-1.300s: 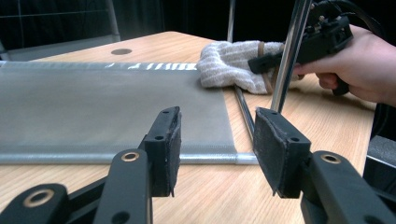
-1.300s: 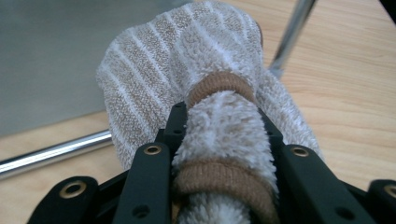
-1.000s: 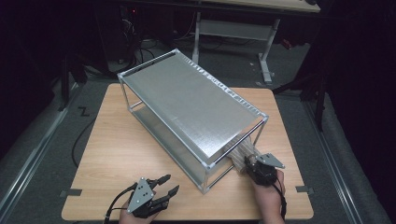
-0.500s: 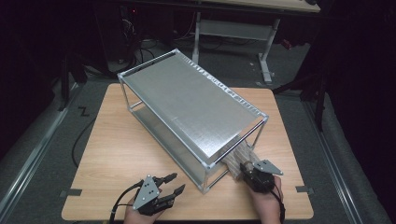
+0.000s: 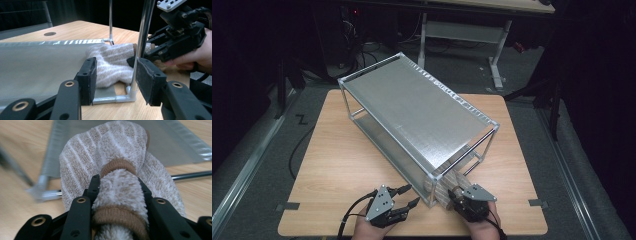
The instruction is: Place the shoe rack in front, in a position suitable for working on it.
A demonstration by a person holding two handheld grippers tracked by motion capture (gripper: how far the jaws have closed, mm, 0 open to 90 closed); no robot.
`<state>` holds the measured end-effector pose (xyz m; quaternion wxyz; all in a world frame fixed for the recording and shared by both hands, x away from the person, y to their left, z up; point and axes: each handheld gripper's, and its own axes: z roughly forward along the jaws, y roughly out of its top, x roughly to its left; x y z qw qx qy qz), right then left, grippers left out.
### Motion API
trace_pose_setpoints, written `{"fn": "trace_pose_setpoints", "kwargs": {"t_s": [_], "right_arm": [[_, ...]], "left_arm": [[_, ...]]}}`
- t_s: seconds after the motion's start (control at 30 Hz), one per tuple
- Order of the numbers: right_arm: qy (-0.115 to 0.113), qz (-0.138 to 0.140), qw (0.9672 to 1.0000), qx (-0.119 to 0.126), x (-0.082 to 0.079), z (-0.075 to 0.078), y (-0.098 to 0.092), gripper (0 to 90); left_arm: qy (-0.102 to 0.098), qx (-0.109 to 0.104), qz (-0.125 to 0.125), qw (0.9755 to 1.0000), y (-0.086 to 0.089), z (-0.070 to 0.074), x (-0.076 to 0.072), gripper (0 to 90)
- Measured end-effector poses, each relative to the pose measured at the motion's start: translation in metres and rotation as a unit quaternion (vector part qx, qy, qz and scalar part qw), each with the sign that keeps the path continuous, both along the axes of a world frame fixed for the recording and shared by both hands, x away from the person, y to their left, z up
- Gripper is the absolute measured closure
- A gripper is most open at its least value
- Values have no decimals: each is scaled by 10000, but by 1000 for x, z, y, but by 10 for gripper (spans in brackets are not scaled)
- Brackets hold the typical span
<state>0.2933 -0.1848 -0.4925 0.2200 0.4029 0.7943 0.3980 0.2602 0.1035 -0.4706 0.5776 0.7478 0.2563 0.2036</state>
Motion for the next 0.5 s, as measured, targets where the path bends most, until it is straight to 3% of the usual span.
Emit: {"fn": "trace_pose_setpoints", "kwargs": {"t_s": [0.27, 0.5], "right_arm": [[25, 275, 9996, 31, -4, 0, 13, 665], [58, 265, 9996, 74, -4, 0, 13, 665]], "left_arm": [[-1, 4, 42, 10000, 3, 0, -1, 516], [-8, -18, 74, 10000, 3, 1, -2, 516]]}}
